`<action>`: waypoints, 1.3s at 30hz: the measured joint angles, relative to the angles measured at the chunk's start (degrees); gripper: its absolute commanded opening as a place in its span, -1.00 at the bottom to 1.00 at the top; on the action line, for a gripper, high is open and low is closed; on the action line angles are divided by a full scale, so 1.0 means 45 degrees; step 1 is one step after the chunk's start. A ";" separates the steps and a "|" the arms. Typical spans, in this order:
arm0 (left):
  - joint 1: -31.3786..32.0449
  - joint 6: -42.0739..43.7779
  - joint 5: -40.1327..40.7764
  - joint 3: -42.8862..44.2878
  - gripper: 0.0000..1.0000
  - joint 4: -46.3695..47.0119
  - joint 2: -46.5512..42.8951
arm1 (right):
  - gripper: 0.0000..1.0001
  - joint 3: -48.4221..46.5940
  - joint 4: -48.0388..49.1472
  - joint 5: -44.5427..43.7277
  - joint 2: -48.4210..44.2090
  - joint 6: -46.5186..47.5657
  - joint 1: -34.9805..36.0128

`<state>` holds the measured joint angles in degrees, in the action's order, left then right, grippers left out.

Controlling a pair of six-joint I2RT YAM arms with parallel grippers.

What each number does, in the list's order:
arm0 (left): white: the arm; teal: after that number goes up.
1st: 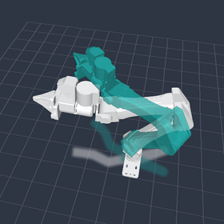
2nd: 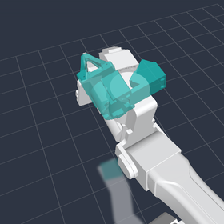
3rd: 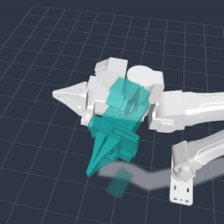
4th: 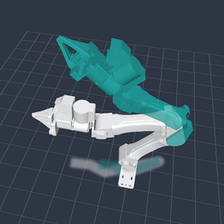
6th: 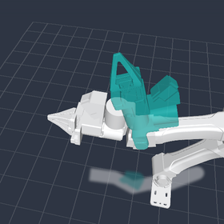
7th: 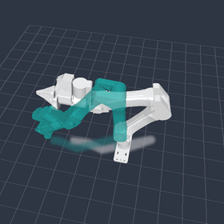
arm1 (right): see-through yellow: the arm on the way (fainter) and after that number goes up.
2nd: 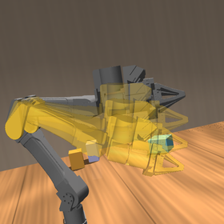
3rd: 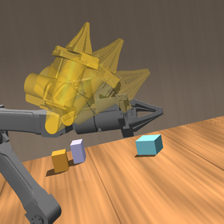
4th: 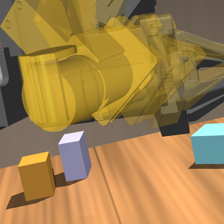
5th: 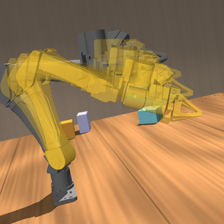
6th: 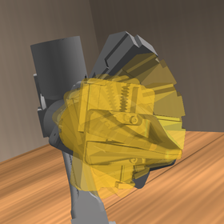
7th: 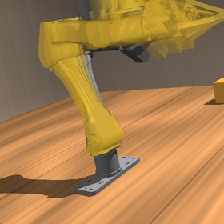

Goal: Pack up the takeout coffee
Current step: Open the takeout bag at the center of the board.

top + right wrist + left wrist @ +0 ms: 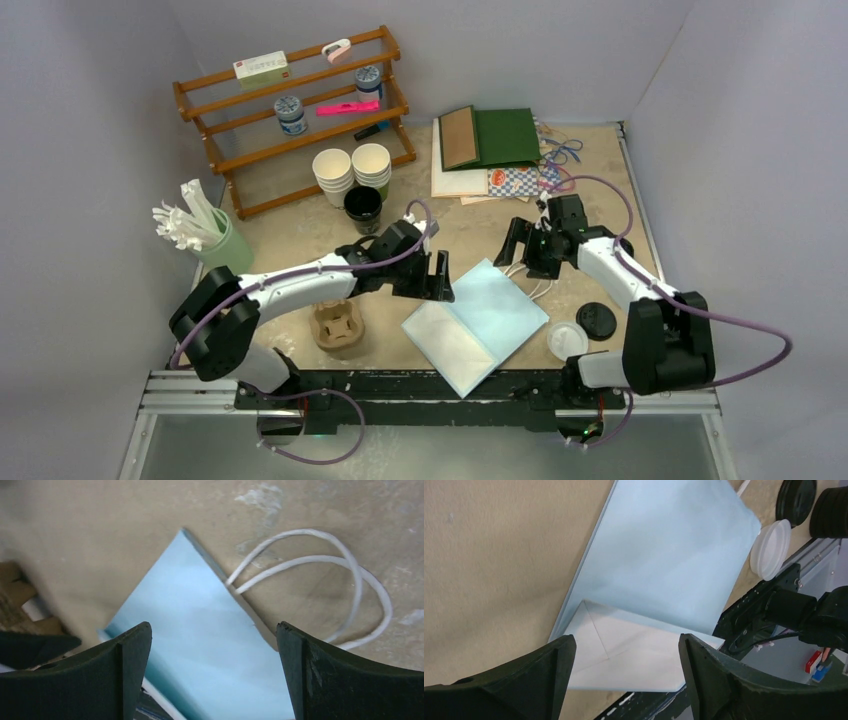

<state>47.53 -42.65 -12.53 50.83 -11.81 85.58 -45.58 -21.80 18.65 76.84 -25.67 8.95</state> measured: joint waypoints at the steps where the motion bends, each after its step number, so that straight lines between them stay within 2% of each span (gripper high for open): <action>1: 0.0257 -0.0223 0.0170 0.0078 0.61 -0.0476 -0.0039 | 0.83 0.0000 -0.0102 -0.0369 0.0199 -0.0053 0.0005; 7: 0.0359 -0.1637 0.0816 0.0233 0.61 -0.1617 -0.0228 | 0.72 0.0000 -0.0214 -0.3449 0.0481 -0.0641 -0.0005; 12: 0.0364 -0.2526 0.1015 0.0204 0.61 -0.2040 -0.0403 | 0.63 0.0010 -0.0223 -0.5173 0.1122 -0.1175 -0.0024; 13: 0.0369 -0.2647 0.1059 0.0175 0.61 -0.2064 -0.0510 | 0.53 0.0029 -0.0199 -0.5362 0.1234 -0.1248 -0.0029; 19: 0.0369 -0.3065 0.1287 -0.0272 0.61 -0.2283 -0.1525 | -0.67 0.0432 0.0554 -0.4721 0.1457 -0.1321 -0.0063; 20: 0.0369 -0.3084 0.1331 -0.0311 0.62 -0.2327 -0.1700 | -0.82 0.0427 0.0675 -0.4469 0.1452 -0.1307 -0.0063; 22: 0.0369 -0.3123 0.1501 -0.0355 0.63 -0.2438 -0.2040 | -0.99 0.0364 0.0787 -0.4104 0.1375 -0.1287 -0.0063; 26: 0.0369 -0.3347 0.1909 -0.0350 0.65 -0.2807 -0.2769 | -1.00 -0.0423 0.0330 -0.3497 0.0787 -0.1205 -0.0063; 32: 0.0369 -0.3643 0.2331 -0.0199 0.65 -0.3196 -0.3152 | -1.00 -0.3094 -0.0481 -0.2744 -0.0923 -0.1073 -0.0063; 35: 0.0369 -0.3915 0.2312 -0.0136 0.66 -0.2924 -0.3167 | -1.00 -0.4221 -0.0719 -0.2356 -0.1715 -0.1098 -0.0063; 39: 0.0369 -0.4313 0.2171 -0.0107 0.68 -0.2288 -0.3162 | -1.00 -0.4682 -0.1151 -0.1787 -0.2696 -0.1200 -0.0063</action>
<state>49.19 -62.06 -2.76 50.35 -22.11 71.35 -66.65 -26.98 10.61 64.71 -31.07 8.67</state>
